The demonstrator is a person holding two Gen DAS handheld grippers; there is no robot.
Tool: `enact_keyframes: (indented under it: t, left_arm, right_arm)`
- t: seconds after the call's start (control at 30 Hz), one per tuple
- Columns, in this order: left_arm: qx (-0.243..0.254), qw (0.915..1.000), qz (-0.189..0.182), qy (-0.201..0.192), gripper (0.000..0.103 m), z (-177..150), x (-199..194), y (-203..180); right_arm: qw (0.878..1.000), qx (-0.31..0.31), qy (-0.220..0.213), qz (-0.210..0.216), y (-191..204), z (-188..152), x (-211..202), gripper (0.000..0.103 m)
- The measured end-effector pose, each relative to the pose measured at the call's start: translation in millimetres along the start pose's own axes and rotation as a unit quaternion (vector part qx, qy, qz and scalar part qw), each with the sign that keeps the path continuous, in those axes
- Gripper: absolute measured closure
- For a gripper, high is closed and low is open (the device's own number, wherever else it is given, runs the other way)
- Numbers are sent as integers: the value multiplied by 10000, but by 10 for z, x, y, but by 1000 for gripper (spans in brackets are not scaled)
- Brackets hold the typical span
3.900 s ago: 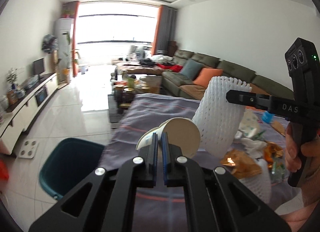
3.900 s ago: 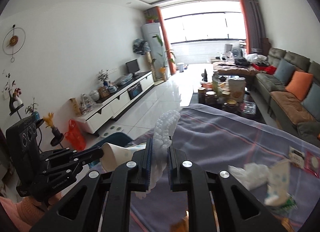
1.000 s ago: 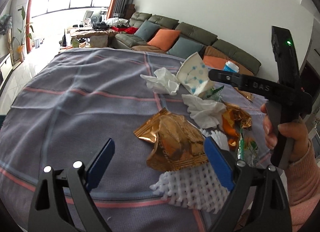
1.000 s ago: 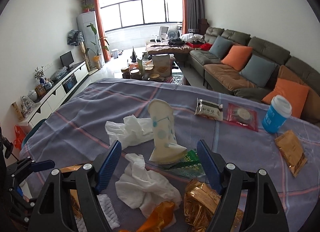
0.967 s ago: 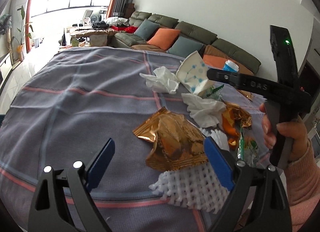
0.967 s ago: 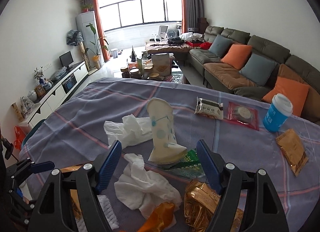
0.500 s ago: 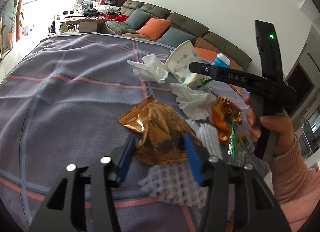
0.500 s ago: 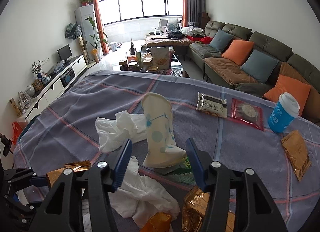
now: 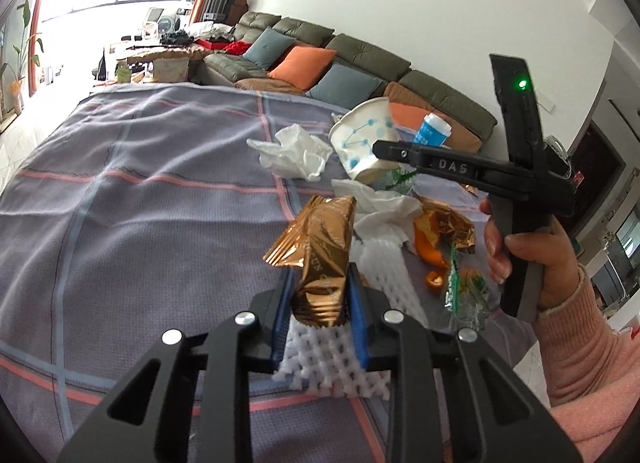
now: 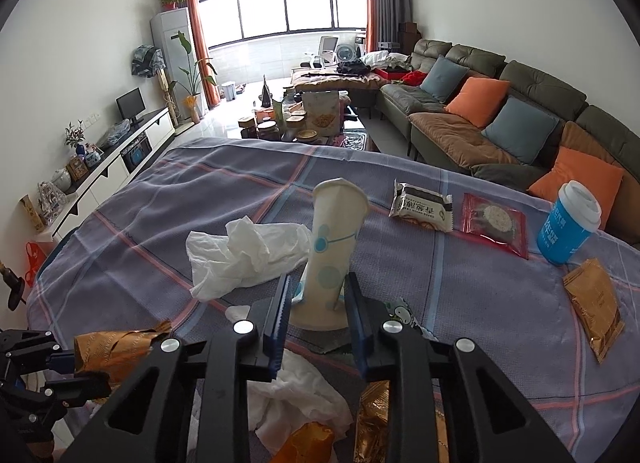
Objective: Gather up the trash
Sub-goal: 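Grasp the gold wrapper with the left tool while the right tool grasps a paper cup, then carry the gold wrapper and paper cup to the teal bin and release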
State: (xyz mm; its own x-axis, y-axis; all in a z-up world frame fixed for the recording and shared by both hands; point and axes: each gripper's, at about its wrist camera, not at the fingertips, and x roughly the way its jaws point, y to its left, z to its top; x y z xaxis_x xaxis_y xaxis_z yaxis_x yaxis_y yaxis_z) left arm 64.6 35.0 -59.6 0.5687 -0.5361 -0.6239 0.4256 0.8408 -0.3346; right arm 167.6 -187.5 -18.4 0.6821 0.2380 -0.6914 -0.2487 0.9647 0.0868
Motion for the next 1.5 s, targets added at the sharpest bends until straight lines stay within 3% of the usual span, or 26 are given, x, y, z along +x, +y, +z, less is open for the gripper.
enact_keyframes:
  t: [0.1,0.43,0.77,1.17,1.5]
  left_arm:
    - [18,9999,36,-108,76,19,-56,0]
    - [-41,9989,16,-462,76,87,-317,66]
    - [-79,9976,372,-572,77,117,-429,133]
    - [-248,9930,867,-766,79,43,-691,354]
    - [-561,9831,1445,-978,79,-87,-1082,687]
  right_arm:
    - [10000,32,-41,58,-9,14,-42,84]
    - [9997,44,-234,107,42,49,-163,84]
    - [9983,-11,-484,319,144,89,-346,84]
    - [9904,-352,-706,1133,644,102,-577,84]
    - [9780,-766,-502,1876,1305,106,-407,84]
